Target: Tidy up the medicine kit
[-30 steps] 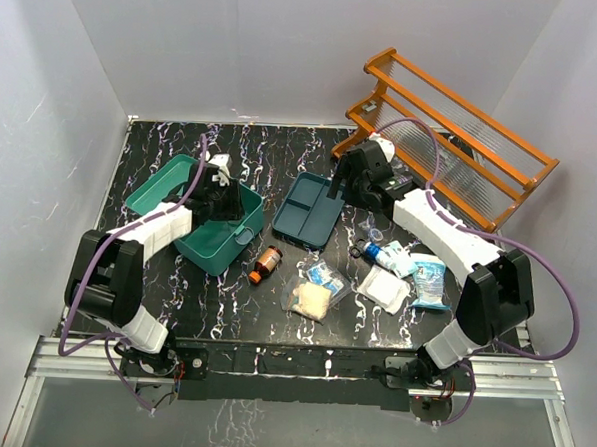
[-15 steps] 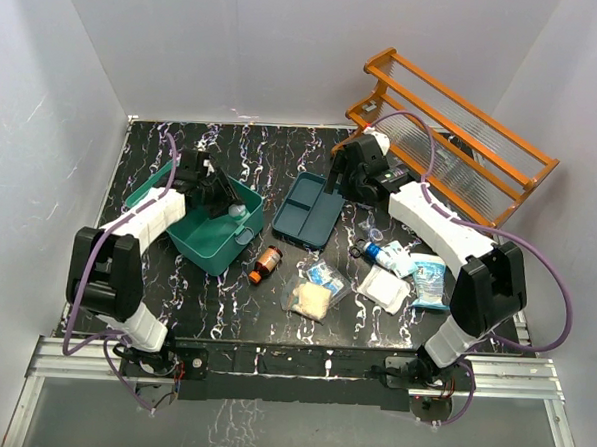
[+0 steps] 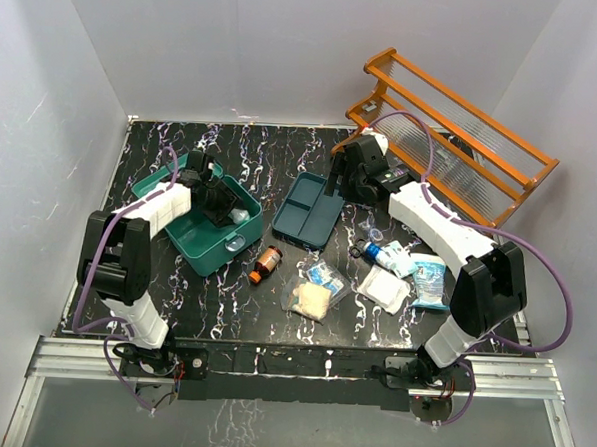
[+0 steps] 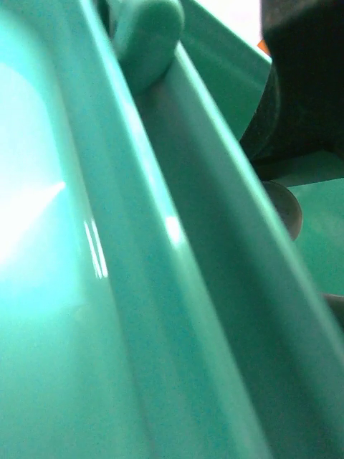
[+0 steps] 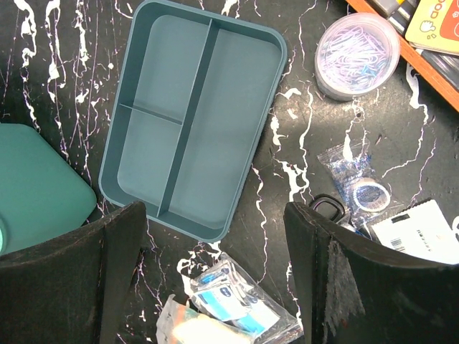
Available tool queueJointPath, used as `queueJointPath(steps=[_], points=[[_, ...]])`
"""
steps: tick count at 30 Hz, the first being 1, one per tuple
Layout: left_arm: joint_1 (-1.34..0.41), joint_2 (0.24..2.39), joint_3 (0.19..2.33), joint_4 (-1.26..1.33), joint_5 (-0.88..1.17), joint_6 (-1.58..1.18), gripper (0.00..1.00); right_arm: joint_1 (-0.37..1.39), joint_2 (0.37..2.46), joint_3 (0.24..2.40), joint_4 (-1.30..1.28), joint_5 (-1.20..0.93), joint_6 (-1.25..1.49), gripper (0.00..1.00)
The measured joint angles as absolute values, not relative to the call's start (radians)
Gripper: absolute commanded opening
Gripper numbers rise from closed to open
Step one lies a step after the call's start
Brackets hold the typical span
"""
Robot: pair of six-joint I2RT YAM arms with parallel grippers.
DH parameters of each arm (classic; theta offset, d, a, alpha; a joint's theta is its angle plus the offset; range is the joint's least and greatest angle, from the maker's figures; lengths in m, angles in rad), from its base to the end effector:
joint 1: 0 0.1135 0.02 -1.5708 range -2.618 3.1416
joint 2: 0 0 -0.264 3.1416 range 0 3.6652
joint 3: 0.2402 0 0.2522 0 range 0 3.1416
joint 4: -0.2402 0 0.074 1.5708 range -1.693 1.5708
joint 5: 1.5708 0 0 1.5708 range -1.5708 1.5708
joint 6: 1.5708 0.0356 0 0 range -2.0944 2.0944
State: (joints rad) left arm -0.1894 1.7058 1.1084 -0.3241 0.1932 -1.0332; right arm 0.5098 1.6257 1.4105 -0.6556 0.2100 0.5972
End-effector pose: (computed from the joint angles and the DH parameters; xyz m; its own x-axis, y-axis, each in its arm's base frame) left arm 0.3500 -0.0741 0.2001 -0.6572 -0.7323 -0.1783 -0.5189 0.6112 -0.5977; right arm 0.3150 0.1676 0.3002 -0.7545 0.2083 -0.6224 0.0777 0.9700 0.2304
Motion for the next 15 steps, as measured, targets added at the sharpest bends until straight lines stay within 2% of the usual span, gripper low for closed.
queueJointPath(steps=[8, 15], points=[[-0.193, 1.706, 1.117, -0.363, 0.153, -1.048, 0.63, 0.51, 1.625, 1.41, -0.654, 0.21, 0.588, 0.76], [-0.212, 1.703, 1.137, -0.382, 0.11, -1.029, 0.64, 0.513, 1.624, 1.41, -0.653, 0.199, 0.577, 0.76]])
